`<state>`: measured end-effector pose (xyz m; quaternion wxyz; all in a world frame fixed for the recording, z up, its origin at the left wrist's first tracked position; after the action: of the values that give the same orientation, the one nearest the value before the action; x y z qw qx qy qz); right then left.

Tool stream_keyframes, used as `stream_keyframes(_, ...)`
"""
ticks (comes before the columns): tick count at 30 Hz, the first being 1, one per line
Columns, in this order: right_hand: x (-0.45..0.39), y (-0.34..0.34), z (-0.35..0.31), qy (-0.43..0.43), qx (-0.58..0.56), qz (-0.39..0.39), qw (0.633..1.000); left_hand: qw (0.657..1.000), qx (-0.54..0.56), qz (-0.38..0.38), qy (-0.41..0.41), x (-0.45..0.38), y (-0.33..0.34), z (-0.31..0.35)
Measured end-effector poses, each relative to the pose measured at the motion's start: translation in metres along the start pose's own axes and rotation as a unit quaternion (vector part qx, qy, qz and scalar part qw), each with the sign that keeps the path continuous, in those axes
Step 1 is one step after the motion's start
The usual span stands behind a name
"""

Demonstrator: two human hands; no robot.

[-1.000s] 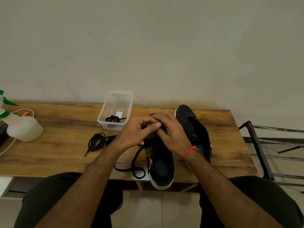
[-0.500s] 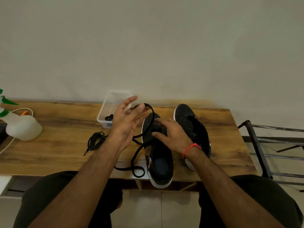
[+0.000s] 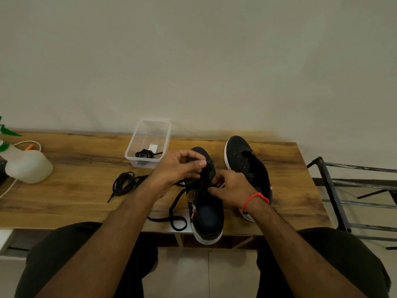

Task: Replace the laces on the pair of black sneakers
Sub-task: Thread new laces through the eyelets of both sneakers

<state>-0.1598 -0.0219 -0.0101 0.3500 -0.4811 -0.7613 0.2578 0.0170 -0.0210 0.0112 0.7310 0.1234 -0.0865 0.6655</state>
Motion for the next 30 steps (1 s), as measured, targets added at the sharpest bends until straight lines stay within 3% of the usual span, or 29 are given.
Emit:
stream_keyframes(2,0.001,-0.003,0.001,0.016,-0.021,-0.001,1.000,1.000,-0.001,0.012,-0.003,0.001,0.005,-0.007)
stream_keyframes(6,0.001,-0.005,0.003,0.046,-0.058,-0.010,0.997,0.990,0.109,0.094,0.003,-0.004,-0.008,-0.006)
stream_keyframes(9,0.001,-0.004,0.002,0.048,-0.061,-0.010,0.997,0.951,0.241,0.185,0.054,-0.005,-0.037,0.009)
stream_keyframes(12,0.001,-0.003,0.001,0.044,-0.056,-0.008,0.997,0.900,0.358,0.220,0.117,0.001,-0.063,0.026)
stream_keyframes(14,0.001,-0.002,0.001,0.044,-0.053,-0.007,0.998,0.922,0.277,0.237,0.128,0.006,-0.067,0.034)
stream_keyframes(16,0.001,-0.003,0.000,0.043,-0.050,-0.002,0.998,0.961,0.046,0.244,0.118,0.007,-0.055,0.035)
stream_keyframes(18,0.002,-0.004,0.000,0.041,-0.047,0.005,0.998,0.965,-0.164,0.180,0.099,0.004,-0.029,0.024)
stream_keyframes(20,0.003,-0.005,0.001,0.037,-0.046,0.018,0.998,0.950,-0.291,0.080,0.077,0.001,-0.002,0.003)
stream_keyframes(23,0.003,-0.006,0.006,0.055,-0.074,0.042,0.995,0.923,-0.378,0.008,0.074,0.000,0.017,-0.015)
stream_keyframes(30,-0.002,-0.004,0.015,0.082,-0.114,0.027,0.990,0.869,-0.474,0.014,0.141,0.006,0.026,-0.015)
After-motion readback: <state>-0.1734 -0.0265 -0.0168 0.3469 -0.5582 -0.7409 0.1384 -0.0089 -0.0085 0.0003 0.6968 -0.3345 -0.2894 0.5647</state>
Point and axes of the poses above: each hand's wrist, its own x-axis away from the middle knuckle, its own y-axis out of the palm, z = x × y, the point moved 5 cm from there along -x, towards the middle knuckle, and after that the axes turned 1 degree about -y, right-handed, at the moved point
